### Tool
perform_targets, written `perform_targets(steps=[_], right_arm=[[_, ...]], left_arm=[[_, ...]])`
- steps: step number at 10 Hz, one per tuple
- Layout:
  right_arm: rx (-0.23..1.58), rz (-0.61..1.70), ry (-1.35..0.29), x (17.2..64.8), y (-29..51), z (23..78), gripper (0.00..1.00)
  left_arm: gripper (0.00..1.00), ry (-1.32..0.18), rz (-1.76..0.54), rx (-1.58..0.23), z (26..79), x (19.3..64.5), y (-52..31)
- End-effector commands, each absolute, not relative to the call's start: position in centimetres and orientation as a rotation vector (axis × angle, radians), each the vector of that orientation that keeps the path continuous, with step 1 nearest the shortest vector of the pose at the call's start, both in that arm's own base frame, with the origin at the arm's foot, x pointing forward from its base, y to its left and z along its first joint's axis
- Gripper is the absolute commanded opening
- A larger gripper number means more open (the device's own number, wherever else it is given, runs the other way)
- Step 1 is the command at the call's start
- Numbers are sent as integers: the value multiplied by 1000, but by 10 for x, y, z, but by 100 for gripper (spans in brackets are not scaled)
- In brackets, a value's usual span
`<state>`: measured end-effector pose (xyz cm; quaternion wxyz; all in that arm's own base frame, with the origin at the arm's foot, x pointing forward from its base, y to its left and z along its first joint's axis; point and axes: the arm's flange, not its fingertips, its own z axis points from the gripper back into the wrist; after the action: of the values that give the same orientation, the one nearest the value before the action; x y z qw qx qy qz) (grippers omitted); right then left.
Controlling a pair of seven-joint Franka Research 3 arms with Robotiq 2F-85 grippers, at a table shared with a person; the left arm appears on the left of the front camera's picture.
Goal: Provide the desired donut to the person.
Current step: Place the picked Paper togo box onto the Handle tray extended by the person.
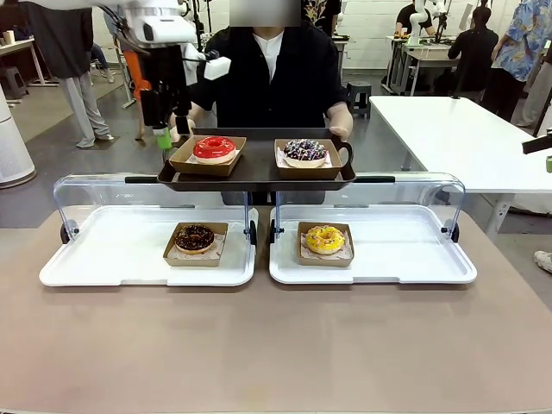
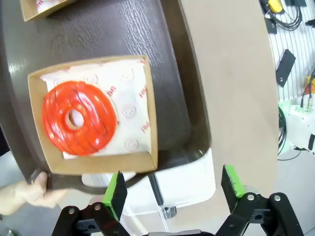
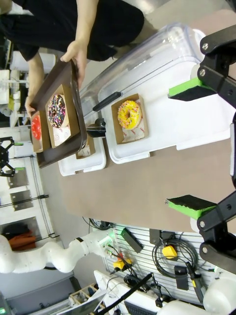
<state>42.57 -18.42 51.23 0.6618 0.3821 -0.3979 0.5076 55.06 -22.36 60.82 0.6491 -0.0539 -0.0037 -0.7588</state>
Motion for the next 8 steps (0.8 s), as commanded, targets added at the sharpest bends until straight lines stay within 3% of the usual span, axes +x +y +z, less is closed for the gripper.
perform_targets(steps=[1,8], right_arm=[[875,1137,-899,425,-182,513,100],[875,1137,-899,425,-182,513,100]], left_arm=[[100,-127,-1717,-172,612,506,-179],[100,-587,-1401,-375,641,387,31]])
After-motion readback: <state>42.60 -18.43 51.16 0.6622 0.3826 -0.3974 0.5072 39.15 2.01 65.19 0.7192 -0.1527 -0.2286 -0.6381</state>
